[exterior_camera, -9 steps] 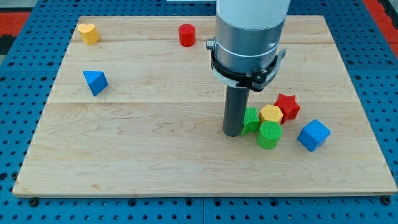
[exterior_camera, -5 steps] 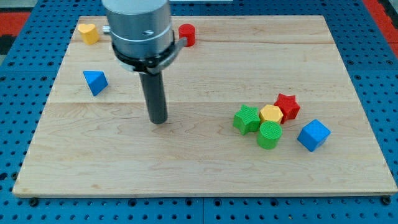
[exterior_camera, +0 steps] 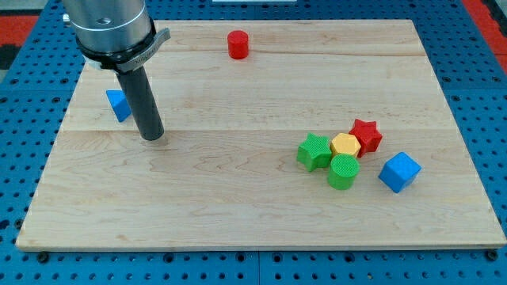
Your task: Place the blue triangle to the bottom right of the yellow heart
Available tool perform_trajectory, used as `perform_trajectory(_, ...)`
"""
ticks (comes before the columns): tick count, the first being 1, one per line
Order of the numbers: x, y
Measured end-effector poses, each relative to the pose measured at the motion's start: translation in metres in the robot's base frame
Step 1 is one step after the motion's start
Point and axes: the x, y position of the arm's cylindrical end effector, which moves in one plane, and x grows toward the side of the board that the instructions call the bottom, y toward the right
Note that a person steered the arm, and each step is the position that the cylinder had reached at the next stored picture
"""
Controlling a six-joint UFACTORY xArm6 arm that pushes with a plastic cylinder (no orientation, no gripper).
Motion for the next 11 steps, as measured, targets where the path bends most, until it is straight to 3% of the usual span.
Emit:
perform_trajectory(2, 0.0, -0.012)
perform_trajectory(4, 0.01, -0.122)
perform_trajectory(5, 0.011, -0.116)
perform_trajectory(6, 0.006, -0.066)
perform_trajectory(8, -0.105, -0.051)
perform_trajectory(9, -0.092, -0.047)
perform_trajectory(10, -0.047, -0.043)
perform_trajectory(11, -0.071, -0.083)
